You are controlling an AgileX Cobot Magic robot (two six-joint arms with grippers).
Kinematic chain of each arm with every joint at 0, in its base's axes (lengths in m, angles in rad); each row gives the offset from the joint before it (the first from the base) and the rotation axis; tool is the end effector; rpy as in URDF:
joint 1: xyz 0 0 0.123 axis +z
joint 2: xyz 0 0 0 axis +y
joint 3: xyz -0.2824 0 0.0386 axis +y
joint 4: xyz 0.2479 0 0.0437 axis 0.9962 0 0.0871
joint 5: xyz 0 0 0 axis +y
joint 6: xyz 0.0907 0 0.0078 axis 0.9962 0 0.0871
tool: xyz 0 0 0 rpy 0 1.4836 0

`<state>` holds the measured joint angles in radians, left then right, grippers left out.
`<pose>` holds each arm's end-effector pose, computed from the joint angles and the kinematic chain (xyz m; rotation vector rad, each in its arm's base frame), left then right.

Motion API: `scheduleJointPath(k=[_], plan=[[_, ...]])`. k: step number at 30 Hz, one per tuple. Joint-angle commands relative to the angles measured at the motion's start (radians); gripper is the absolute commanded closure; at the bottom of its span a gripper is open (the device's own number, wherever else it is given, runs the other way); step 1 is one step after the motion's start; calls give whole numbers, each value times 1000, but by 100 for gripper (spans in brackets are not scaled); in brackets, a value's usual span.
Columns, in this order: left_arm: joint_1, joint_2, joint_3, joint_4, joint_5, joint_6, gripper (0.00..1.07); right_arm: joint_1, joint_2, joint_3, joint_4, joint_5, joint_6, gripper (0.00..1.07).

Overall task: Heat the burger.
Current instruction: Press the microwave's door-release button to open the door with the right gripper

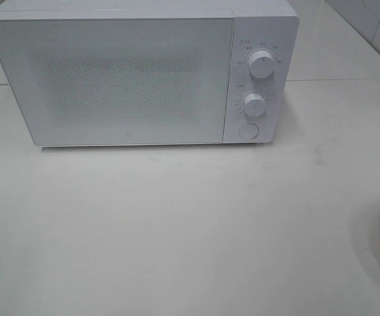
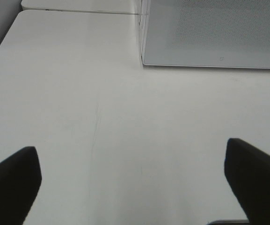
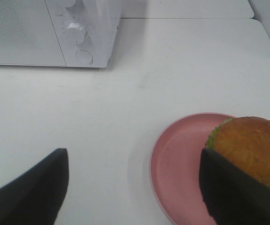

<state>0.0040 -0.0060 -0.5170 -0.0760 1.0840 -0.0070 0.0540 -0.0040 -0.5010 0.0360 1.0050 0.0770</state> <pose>-0.0089 -0.0061 0.2801 -0.0056 2.0435 -0.0927 -0.0036 0.0026 0.2821 0.0223 1.9852 0.1276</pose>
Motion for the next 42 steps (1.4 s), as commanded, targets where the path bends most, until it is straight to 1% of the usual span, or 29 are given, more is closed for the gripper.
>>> scheduleJointPath(k=[1, 7, 9, 16, 23, 30, 37, 42], plan=[[-6, -22, 1, -2, -13, 0, 7, -5, -28, 2, 4, -12, -4, 32], [-6, -22, 1, -2, -13, 0, 7, -5, 13, -17, 4, -45, -4, 32], [-6, -21, 1, -2, -13, 0, 7, -5, 67, -22, 4, -62, -4, 32], [-6, -16, 1, -2, -13, 0, 7, -5, 169, -24, 4, -101, -4, 32], [-6, -16, 1, -2, -13, 0, 7, -5, 282, -20, 4, -229, -4, 32], [-6, -16, 1, -2, -13, 0, 7, -5, 375, -20, 4, -310, -4, 32], [-6, -16, 1, -2, -13, 0, 7, -5, 505, -20, 4, -414, -4, 32], [-6, -16, 1, -2, -13, 0, 7, -5, 562, -20, 4, -468, -5, 32]])
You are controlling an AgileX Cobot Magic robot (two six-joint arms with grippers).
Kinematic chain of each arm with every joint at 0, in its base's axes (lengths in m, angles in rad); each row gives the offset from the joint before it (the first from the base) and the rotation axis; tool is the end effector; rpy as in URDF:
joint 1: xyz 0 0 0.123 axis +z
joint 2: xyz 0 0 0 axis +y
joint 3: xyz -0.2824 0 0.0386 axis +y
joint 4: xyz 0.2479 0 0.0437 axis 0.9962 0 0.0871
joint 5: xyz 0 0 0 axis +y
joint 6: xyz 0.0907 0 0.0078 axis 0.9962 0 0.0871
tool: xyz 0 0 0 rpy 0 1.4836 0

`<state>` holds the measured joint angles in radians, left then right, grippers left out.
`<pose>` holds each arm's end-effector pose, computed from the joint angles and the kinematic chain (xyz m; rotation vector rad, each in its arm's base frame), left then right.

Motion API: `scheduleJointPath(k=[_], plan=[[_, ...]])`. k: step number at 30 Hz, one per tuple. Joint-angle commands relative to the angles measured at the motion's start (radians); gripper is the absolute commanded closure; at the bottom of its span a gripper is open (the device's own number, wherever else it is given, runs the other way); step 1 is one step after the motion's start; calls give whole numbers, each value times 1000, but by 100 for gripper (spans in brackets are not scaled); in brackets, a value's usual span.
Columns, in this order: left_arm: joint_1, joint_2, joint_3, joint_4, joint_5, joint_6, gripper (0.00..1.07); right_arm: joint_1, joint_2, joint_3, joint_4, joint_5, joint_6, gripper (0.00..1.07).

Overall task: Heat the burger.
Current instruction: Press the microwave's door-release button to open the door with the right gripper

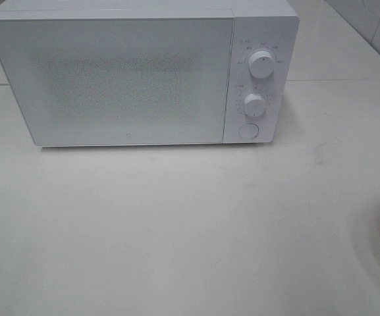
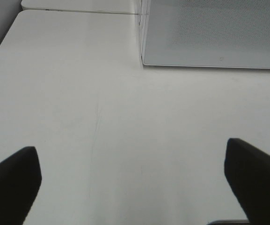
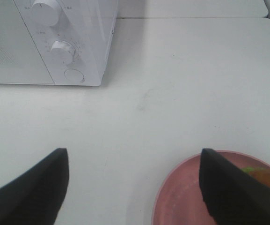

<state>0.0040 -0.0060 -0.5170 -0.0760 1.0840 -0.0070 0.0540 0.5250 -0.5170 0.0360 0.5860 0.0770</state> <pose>-0.0089 -0.0061 0.2801 -0.0056 2.0435 -0.0927 0.1025 0.0074 0.2954 0.0429 2.0789 0.1191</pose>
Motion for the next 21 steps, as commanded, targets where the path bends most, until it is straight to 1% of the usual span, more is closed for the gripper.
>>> scheduleJointPath(k=[1, 15, 16, 17, 18, 20, 21], plan=[[-6, -16, 1, -2, -13, 0, 7, -5, 59, -4, 4, -81, -5, 32], [-6, -16, 1, -2, -13, 0, 7, -5, 234, 5, 2, -280, -4, 32], [-6, -16, 1, -2, -13, 0, 7, -5, 246, 16, 2, -312, -4, 32], [-6, -16, 1, -2, -13, 0, 7, -5, 264, 44, 0, -384, -4, 32], [-6, -16, 1, -2, -13, 0, 7, -5, 264, 44, 0, -384, -4, 32], [-6, -16, 1, -2, -13, 0, 7, -5, 290, 95, -13, -482, -4, 32], [-6, -16, 1, -2, -13, 0, 7, -5, 290, 95, -13, -482, -4, 32]])
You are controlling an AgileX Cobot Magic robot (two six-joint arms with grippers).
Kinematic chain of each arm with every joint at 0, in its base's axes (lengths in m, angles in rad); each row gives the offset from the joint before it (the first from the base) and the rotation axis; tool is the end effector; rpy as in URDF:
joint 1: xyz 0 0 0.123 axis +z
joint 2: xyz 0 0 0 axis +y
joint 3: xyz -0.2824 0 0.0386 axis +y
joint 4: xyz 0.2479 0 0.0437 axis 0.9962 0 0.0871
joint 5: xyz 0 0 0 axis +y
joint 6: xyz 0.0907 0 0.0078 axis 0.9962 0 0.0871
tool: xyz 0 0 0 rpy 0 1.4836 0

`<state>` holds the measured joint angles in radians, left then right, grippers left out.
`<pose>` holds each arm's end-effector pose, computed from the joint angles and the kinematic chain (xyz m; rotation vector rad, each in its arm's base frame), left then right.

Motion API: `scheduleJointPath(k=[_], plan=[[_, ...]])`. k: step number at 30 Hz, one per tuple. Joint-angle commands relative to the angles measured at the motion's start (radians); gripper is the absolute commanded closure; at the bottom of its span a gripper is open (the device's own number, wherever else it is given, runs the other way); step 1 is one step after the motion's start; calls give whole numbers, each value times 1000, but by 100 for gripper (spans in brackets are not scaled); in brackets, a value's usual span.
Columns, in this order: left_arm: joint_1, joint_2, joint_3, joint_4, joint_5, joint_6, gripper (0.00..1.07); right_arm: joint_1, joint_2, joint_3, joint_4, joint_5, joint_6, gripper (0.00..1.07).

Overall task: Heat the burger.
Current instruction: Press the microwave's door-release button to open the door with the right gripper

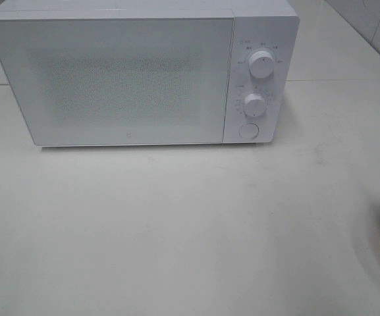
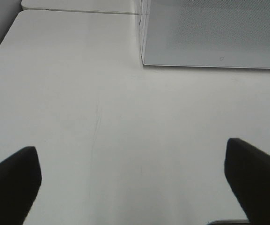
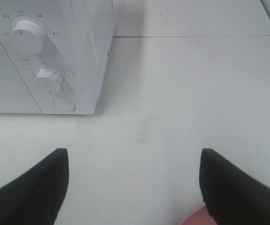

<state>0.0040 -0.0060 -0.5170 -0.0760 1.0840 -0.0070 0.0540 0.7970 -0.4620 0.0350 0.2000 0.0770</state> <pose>-0.0089 -0.0061 0.2801 -0.0056 2.0435 -0.0927 0.1605 0.0093 0.2722 0.0535 2.0195 0.1119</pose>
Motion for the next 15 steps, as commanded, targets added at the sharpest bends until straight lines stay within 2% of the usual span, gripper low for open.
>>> scheduleJointPath(k=[1, 6, 7, 9, 10, 13, 15], plan=[[-6, -16, 1, -2, -13, 0, 7, -5, 25, 55, -17, -128, -4, 32], [-6, -16, 1, -2, -13, 0, 7, -5, 54, 110, -18, -289, 0, 32], [-6, -16, 1, -2, -13, 0, 7, -5, 59, 138, -18, -390, 1, 32], [-6, -16, 1, -2, -13, 0, 7, -5, 62, 155, -18, -439, 0, 32], [-6, -16, 1, -2, -13, 0, 7, -5, 77, 186, -18, -551, 0, 32], [-6, -16, 1, -2, -13, 0, 7, -5, 87, 197, -18, -586, -1, 32], [-6, -16, 1, -2, -13, 0, 7, -5, 141, 237, -17, -752, 5, 32]])
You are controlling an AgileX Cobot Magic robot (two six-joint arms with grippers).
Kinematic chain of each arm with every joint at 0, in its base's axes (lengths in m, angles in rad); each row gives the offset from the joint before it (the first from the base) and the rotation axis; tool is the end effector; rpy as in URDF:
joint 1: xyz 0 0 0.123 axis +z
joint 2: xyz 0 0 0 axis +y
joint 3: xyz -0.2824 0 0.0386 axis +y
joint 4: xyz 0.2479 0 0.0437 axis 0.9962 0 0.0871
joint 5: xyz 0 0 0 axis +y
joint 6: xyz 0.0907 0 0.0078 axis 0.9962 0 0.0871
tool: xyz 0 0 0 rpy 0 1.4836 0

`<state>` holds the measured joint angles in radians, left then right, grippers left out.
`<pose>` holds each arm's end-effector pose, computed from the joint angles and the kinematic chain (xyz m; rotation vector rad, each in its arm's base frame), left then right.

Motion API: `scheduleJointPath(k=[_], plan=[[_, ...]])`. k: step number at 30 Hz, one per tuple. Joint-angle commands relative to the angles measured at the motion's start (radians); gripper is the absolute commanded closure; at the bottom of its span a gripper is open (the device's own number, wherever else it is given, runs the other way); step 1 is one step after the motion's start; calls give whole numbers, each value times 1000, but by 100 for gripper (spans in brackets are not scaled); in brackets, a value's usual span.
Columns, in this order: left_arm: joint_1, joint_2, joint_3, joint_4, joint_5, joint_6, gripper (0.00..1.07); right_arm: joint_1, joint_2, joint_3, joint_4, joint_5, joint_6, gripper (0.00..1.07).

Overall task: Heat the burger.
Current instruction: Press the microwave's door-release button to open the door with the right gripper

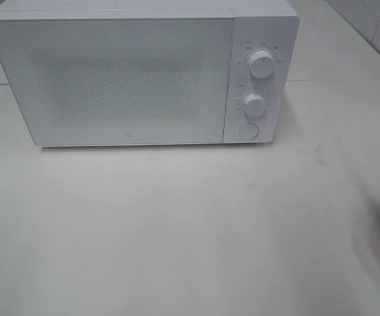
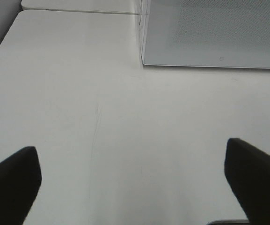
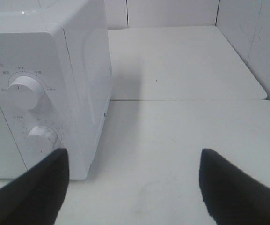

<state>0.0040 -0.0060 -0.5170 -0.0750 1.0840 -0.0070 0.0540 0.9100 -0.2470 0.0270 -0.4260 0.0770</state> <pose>-0.0088 -0.0061 0.2801 -0.0057 2.0435 -0.0916 0.1692 0.0081 0.2378 0.0492 1.7212 0.1055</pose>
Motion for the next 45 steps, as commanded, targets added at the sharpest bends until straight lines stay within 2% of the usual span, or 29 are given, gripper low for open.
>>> scheduleJointPath(k=[1, 9, 16, 19, 20, 21, 22, 23, 24, 25, 27, 28, 29, 30, 32, 33, 38, 45], plan=[[-6, -16, 1, -3, -13, 0, 7, -5, 28, 22, -9, -126, 5, 32], [-6, -16, 1, -3, -13, 0, 7, -5, 148, 34, -6, -293, 3, 32], [-6, -16, 1, -3, -13, 0, 7, 16, 223, 34, 57, -315, -1, 34], [-6, -16, 1, -3, -13, 0, 7, 83, 273, 34, 95, -371, -62, 34], [-6, -16, 1, -3, -13, 0, 7, 140, 311, 34, 180, -423, -136, 34], [-6, -16, 1, -3, -13, 0, 7, 140, 311, 34, 180, -423, -136, 34], [-6, -16, 1, -3, -13, 0, 7, 202, 345, 34, 296, -459, -206, 34], [-6, -16, 1, -3, -13, 0, 7, 225, 357, 34, 357, -474, -237, 34], [-6, -16, 1, -3, -13, 0, 7, 225, 357, 34, 357, -474, -237, 34], [-6, -16, 1, -3, -13, 0, 7, 283, 383, 33, 458, -492, -298, 33], [-6, -16, 1, -3, -13, 0, 7, 306, 390, 33, 489, -494, -324, 33], [-6, -16, 1, -3, -13, 0, 7, 357, 406, 32, 544, -500, -360, 33], [-6, -16, 1, -3, -13, 0, 7, 357, 406, 32, 544, -500, -360, 33], [-6, -16, 1, -3, -13, 0, 7, 403, 422, 32, 590, -510, -375, 33], [-6, -16, 1, -3, -13, 0, 7, 419, 428, 32, 612, -520, -377, 33], [-6, -16, 1, -3, -13, 0, 7, 458, 438, 32, 653, -534, -386, 33], [-6, -16, 1, -3, -13, 0, 7, 540, 444, 32, 730, -543, -429, 32], [-6, -16, 1, -3, -13, 0, 7, 609, 445, 32, 853, -570, -516, 31]])
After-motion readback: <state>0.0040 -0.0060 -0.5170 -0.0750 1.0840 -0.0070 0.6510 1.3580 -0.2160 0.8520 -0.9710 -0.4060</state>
